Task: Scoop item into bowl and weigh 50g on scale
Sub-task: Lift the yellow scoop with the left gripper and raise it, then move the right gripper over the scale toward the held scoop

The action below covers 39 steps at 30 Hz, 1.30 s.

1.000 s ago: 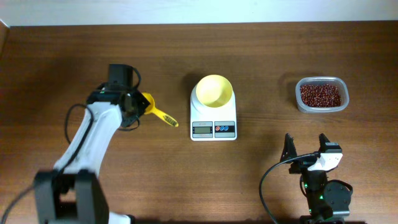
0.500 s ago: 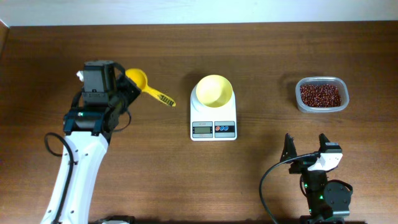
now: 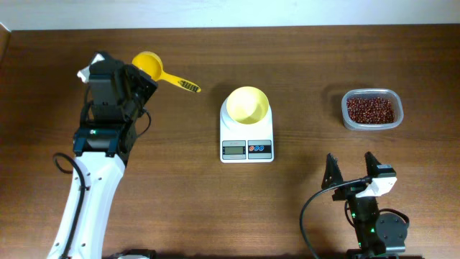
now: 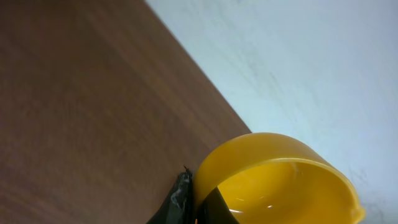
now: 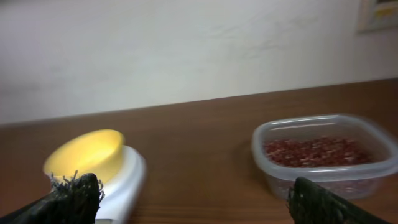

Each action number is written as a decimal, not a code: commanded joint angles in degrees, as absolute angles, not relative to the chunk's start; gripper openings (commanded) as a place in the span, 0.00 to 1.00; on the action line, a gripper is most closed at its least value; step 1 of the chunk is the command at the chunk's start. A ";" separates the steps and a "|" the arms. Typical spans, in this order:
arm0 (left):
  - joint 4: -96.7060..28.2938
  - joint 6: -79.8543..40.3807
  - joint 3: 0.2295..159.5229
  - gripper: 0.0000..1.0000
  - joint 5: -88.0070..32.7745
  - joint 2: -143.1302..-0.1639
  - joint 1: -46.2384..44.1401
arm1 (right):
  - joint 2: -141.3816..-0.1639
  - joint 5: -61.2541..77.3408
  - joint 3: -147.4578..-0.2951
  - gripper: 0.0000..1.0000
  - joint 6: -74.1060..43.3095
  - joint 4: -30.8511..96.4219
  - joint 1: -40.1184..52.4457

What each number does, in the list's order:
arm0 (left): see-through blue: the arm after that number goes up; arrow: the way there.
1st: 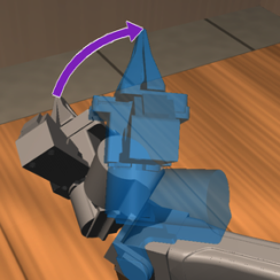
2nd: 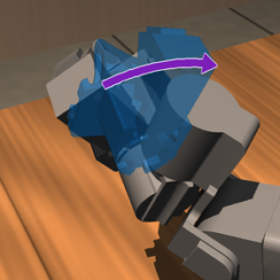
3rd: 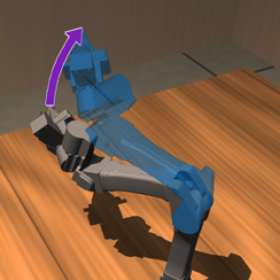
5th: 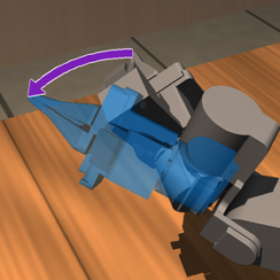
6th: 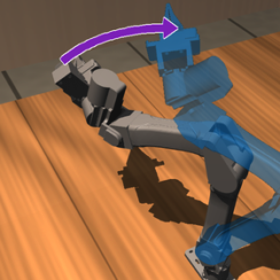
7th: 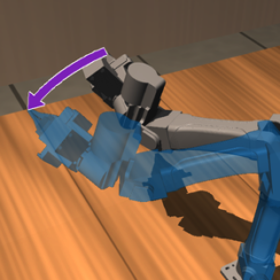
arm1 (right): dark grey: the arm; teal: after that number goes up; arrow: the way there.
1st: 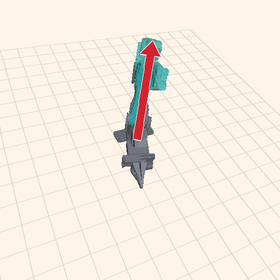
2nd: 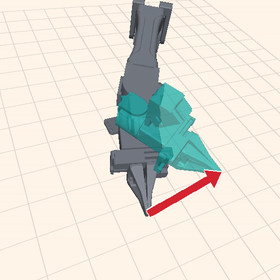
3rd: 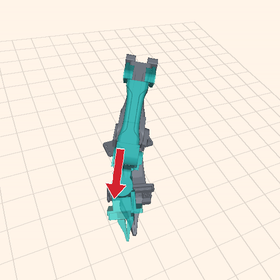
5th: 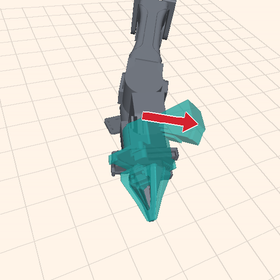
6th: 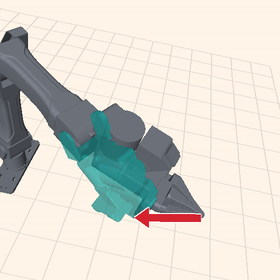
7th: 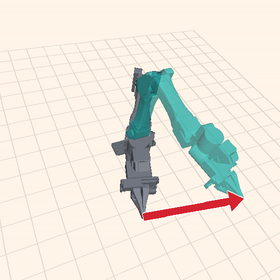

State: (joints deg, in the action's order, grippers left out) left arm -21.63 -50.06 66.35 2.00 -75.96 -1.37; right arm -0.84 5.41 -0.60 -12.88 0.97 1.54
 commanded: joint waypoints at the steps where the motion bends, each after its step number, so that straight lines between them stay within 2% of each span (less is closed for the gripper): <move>1: -26.50 -62.04 67.02 0.00 2.74 -75.24 -1.08 | -0.36 8.40 -0.32 0.99 -29.06 -0.47 1.85; 7: -30.92 -67.75 67.02 0.00 -0.23 -75.24 -1.13 | -0.56 5.39 -0.32 0.99 -30.94 -14.70 1.87; 15: -30.94 -71.18 67.02 0.00 -1.74 -75.24 -1.13 | -5.04 8.88 -1.98 0.99 -30.98 -20.60 1.87; 18: -31.83 -71.18 67.02 0.00 -2.83 -75.24 -1.15 | -11.35 10.66 -6.00 0.99 -30.94 -21.98 1.87; 23: -34.06 -71.18 67.02 0.00 -2.90 -75.24 -2.15 | -33.89 13.61 -19.68 0.99 -30.92 -22.15 1.87; 25: -33.50 -71.20 67.02 0.00 -1.39 -75.24 -2.13 | -42.74 18.85 -26.89 0.99 -30.94 -22.15 1.87; 29: -33.10 -71.20 67.02 0.00 0.99 -75.24 -2.09 | -56.90 39.83 -40.93 0.99 -31.00 -22.06 1.87; 32: -33.15 -71.18 67.02 0.00 1.13 -75.31 -2.11 | -66.65 54.24 -49.28 0.99 -38.94 -21.91 1.87; 36: -33.32 -71.20 67.02 0.00 -0.25 -75.31 -2.11 | -72.86 63.51 -50.70 0.99 -44.23 -21.89 1.87; 39: -33.54 -71.20 67.00 0.00 -1.96 -75.31 -2.11 | -76.34 63.83 -50.70 0.99 -44.27 -21.91 1.85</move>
State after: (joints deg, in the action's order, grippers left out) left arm -33.36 -70.78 66.43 -0.23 -75.96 -1.93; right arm -73.97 58.30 -49.50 -42.02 -21.71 1.65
